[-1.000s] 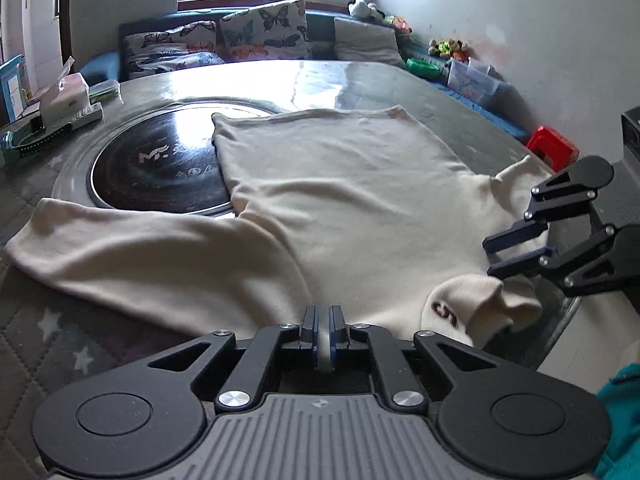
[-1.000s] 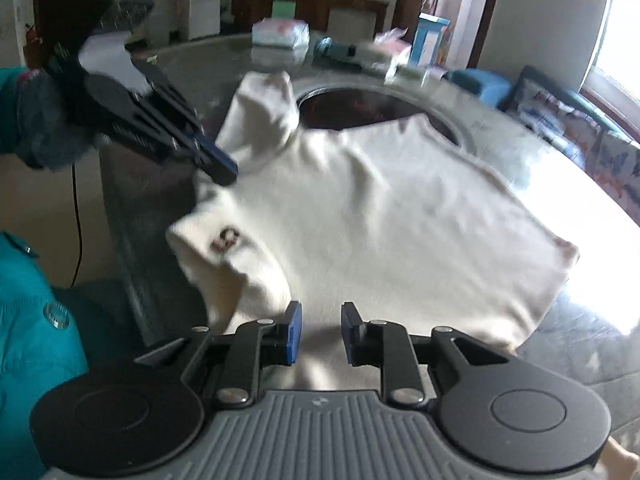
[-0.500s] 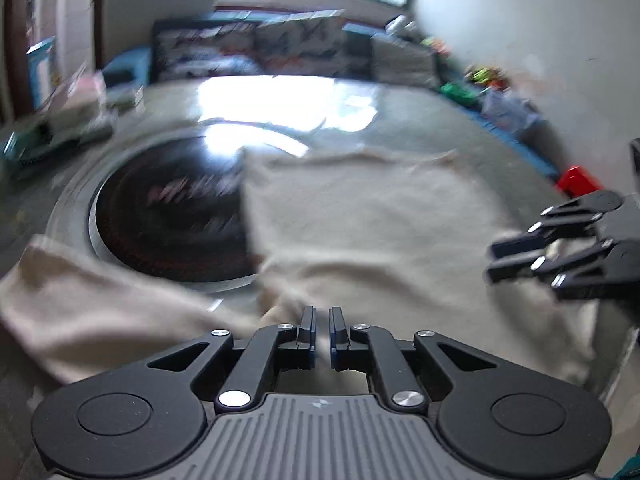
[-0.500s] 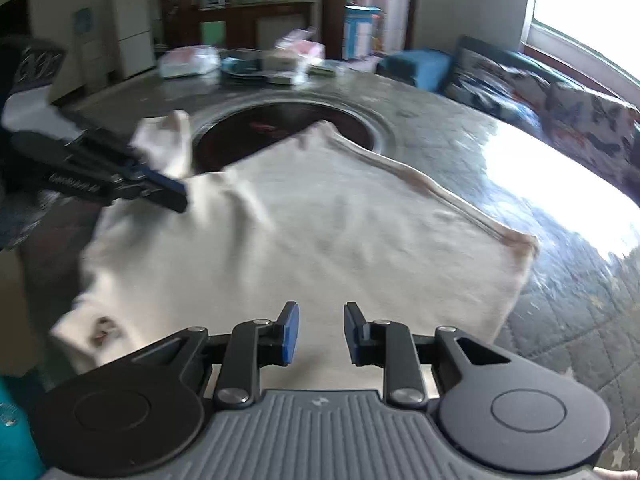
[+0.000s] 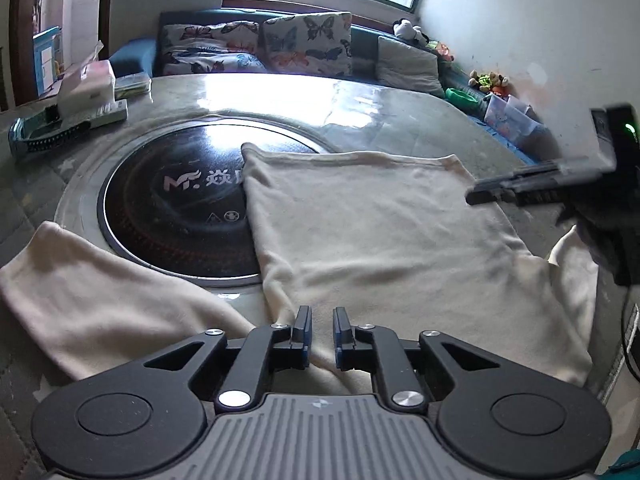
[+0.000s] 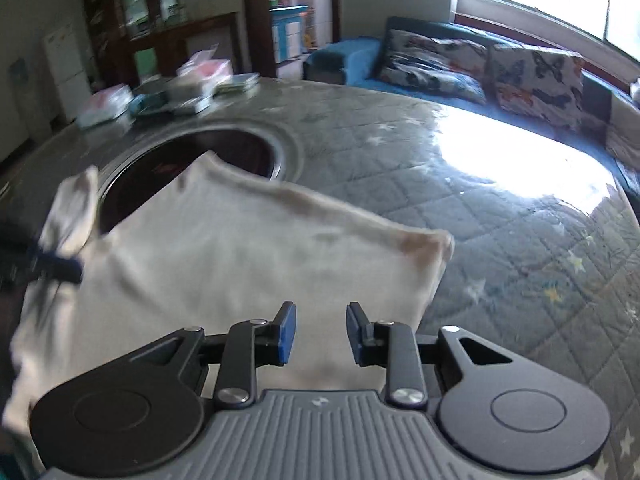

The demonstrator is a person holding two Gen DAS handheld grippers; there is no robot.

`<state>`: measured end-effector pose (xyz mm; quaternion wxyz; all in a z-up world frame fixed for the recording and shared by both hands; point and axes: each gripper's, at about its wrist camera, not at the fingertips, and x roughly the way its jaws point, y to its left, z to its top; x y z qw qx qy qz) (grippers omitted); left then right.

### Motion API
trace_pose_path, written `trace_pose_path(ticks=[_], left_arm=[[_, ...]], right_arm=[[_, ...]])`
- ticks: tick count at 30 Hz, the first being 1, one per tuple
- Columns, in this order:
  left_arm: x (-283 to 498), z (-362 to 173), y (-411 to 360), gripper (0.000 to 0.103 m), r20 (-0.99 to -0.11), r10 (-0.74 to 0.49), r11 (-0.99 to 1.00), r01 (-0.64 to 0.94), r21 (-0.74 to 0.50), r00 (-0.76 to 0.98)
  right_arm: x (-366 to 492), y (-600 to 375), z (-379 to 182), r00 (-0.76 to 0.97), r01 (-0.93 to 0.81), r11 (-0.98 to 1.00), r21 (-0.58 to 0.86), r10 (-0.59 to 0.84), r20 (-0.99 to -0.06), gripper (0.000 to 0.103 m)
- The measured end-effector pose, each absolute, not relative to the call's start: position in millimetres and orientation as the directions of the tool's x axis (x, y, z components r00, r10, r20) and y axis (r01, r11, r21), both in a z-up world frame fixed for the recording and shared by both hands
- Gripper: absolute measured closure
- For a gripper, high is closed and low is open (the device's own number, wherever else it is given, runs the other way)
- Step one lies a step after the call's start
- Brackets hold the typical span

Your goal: Fold clothes

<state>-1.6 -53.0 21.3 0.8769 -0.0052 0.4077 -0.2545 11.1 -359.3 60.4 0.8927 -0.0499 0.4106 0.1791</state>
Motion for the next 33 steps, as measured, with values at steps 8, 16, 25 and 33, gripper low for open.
trace_pose_path(ticks=[8, 16, 25, 33], left_arm=[[-3, 21, -48, 0.091, -0.705, -0.454, 0.871, 0.437, -0.224, 0.545], [-18, 30, -54, 0.075, -0.684, -0.460, 0.865, 0.461, -0.200, 0.566], [-38, 36, -76, 0.062, -0.666, -0.488, 0.840, 0.511, -0.182, 0.564], [-56, 38, -98, 0.055, -0.656, -0.524, 0.810, 0.557, -0.185, 0.543]], right_arm=[[68, -379, 46, 0.628, -0.223, 0.975, 0.013, 0.154, -0.763, 0.076], [19, -363, 66, 0.630, -0.352, 0.936, -0.024, 0.218, -0.745, 0.075], [-71, -326, 51, 0.597, -0.497, 0.863, -0.087, 0.268, -0.756, 0.069], [-117, -362, 70, 0.693, -0.373, 0.926, -0.063, 0.233, -0.682, 0.066]])
